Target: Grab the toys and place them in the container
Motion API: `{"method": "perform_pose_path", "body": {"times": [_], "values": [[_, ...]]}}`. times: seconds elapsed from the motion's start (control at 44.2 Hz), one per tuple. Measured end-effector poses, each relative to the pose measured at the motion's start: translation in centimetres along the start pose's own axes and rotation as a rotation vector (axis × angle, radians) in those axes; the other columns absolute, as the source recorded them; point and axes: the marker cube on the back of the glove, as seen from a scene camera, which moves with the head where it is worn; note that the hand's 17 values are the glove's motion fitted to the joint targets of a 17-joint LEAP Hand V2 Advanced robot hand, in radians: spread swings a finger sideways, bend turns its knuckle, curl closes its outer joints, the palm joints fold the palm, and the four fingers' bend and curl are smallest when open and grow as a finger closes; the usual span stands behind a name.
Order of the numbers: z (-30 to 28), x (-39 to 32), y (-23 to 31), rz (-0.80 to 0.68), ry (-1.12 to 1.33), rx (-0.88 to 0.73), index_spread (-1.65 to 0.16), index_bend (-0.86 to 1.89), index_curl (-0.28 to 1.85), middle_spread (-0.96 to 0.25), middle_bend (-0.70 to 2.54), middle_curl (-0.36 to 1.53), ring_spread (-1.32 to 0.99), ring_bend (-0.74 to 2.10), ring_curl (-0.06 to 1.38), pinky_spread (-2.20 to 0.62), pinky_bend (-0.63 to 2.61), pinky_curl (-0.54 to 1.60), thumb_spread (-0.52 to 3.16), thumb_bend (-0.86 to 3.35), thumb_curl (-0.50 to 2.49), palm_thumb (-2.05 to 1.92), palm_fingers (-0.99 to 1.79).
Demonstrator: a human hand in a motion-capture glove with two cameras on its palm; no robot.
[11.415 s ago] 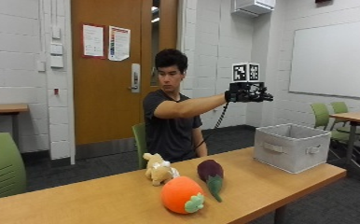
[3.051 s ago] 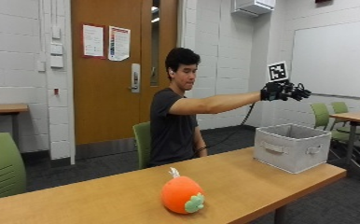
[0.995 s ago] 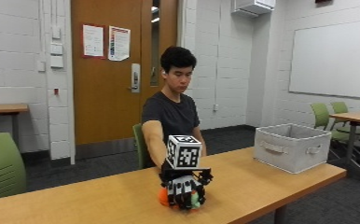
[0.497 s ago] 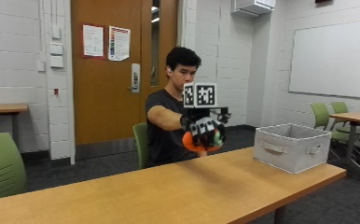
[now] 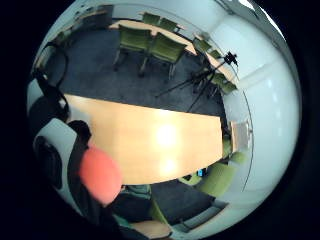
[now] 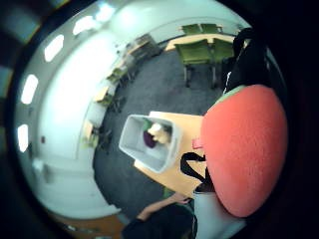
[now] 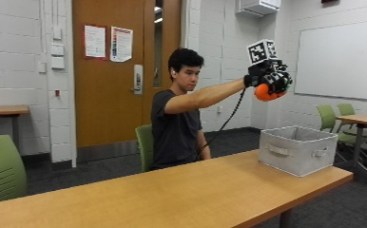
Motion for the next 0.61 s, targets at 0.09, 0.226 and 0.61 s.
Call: {"method": "perform_pose_path", "body": {"times": [0.09, 0.226, 0.61], "values": [[0.6, -6.4, -0.8, -0.088, -0.021, -0.008, -0.47, 0.23, 0.66, -0.48, 0.67, 0.71, -0.45, 1.09, 0.54, -0.43, 0.95, 0.41, 0.55, 0.16, 0.85, 0.63, 1.08], [2.6, -15.5, -1.2, -0.341, -0.109, -0.015, -0.48, 0.20, 0.71, -0.48, 0.66, 0.72, -0.45, 1.08, 0.54, -0.44, 0.96, 0.41, 0.53, 0.15, 0.89, 0.62, 1.07], [9.7, -19.6, -4.6, -0.358, -0.116, -0.085, -0.50, 0.16, 0.80, -0.50, 0.62, 0.76, -0.46, 1.06, 0.54, -0.43, 0.96, 0.42, 0.52, 0.13, 1.00, 0.61, 1.03]]}}
